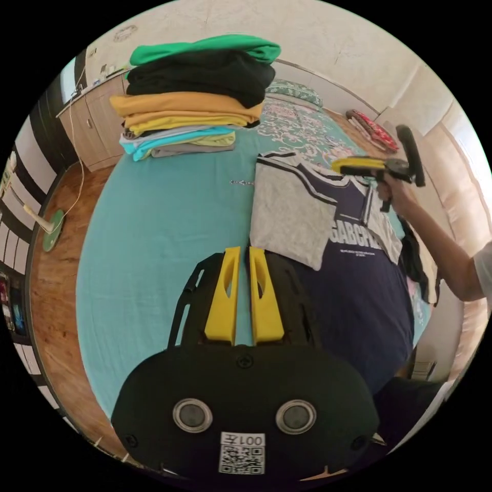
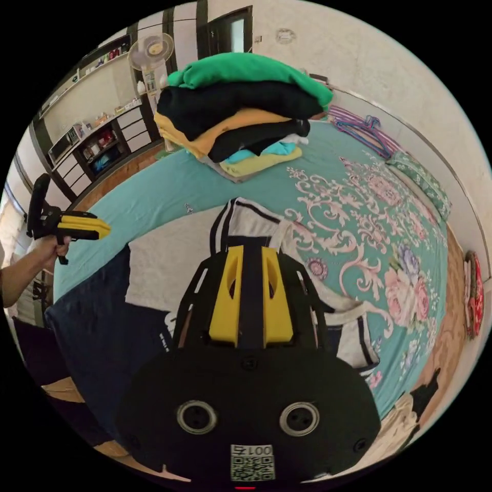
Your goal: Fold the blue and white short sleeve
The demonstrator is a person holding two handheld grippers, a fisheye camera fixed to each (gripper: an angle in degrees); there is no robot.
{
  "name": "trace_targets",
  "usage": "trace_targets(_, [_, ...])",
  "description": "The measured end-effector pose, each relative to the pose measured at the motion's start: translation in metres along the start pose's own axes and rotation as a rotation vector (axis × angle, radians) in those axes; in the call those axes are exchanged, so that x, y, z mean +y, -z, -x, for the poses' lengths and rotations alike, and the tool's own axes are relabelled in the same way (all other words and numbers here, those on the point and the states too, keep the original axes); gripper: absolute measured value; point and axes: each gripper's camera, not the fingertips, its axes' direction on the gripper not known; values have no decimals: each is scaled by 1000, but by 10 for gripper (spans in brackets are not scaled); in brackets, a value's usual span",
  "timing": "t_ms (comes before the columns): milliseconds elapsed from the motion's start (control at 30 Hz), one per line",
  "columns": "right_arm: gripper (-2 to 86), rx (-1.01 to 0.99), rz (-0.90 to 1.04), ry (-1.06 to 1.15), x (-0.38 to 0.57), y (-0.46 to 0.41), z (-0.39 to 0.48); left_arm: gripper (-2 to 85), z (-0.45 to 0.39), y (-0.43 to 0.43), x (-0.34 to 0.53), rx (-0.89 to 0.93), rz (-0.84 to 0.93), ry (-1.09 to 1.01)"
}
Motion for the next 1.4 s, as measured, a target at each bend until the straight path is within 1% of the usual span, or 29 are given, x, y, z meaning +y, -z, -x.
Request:
trace_targets(100, [80, -65, 93, -46, 29, -20, 5, -1, -26, -15, -4, 75, 25, -46])
trace_targets(133, [82, -75, 105, -55, 32, -26, 6, -1, -32, -20, -6, 73, 36, -65])
trace_targets(233, [66, -162, 164, -177, 37, -55, 2, -9, -60, -49, -9, 43, 102, -137])
trace_targets(267, [53, -145, 143, -225, 38, -54, 1, -9, -68, -58, -7, 23, 124, -157])
trace_targets(367, [30, -215, 118, -295, 45, -37, 0, -9, -77, -68, -3, -3, 152, -160])
trace_targets(467, [21, -210, 159, -347, 63, -43, -5, -10, -76, -71, -1, 21, 153, -140])
trace_targets(500, [18, -227, 202, -328, 70, -55, -7, -10, -74, -72, -1, 23, 154, -133])
trace_targets(567, [15, -305, 161, -359, 79, -53, -16, -11, -72, -71, -3, 10, 147, -135])
trace_targets(600, [14, -304, 179, -377, 82, -47, -17, -11, -71, -69, -4, -4, 136, -141])
trace_targets(633, [13, -271, 176, -383, 84, -42, -15, -11, -70, -69, -5, -9, 129, -146])
trace_targets(700, [11, -119, 121, -377, 96, -19, 4, -11, -69, -72, -11, -4, 103, -164])
trace_targets(733, [11, -108, 101, -366, 99, -15, 10, -11, -70, -75, -12, 7, 99, -173])
trace_targets(767, [10, -106, 61, -316, 107, -11, 26, -10, -72, -86, -16, 31, 114, -200])
trace_targets(833, [10, -33, 40, -266, 119, -5, 51, -10, -75, -111, -17, 15, 192, -230])
trace_targets(900, [12, 152, 29, -205, 146, 13, 90, -8, -70, -111, -12, 26, 170, -181])
trace_targets(933, [14, 183, 36, -198, 155, 19, 98, -7, -68, -108, -9, 30, 174, -164])
trace_targets(967, [16, 216, 64, -209, 176, 31, 111, -5, -64, -98, 0, 20, 158, -132])
trace_targets(1033, [25, 220, 152, -269, 215, 47, 124, 2, -55, -80, 25, -3, 163, -97])
trace_targets(1100, [58, 177, 319, -307, 274, 68, 142, 20, -39, -59, 71, -6, 249, -45])
trace_targets(1133, [71, 161, 360, -316, 289, 72, 147, 25, -36, -54, 85, 0, 276, -37])
trace_targets(1200, [109, 69, 466, -393, 342, 88, 163, 57, -26, -40, 141, 35, 400, -13])
trace_targets(1267, [120, -35, 496, -461, 372, 95, 173, 72, -20, -39, 179, 74, 501, 6])
trace_targets(1300, [123, -85, 495, -508, 389, 95, 179, 78, -16, -36, 196, 98, 497, 33])
trace_targets(1333, [124, -98, 491, -533, 396, 95, 182, 81, -14, -33, 201, 110, 475, 48])
trace_targets(1400, [124, -113, 472, -644, 423, 89, 190, 99, -1, -38, 207, 178, 495, 112])
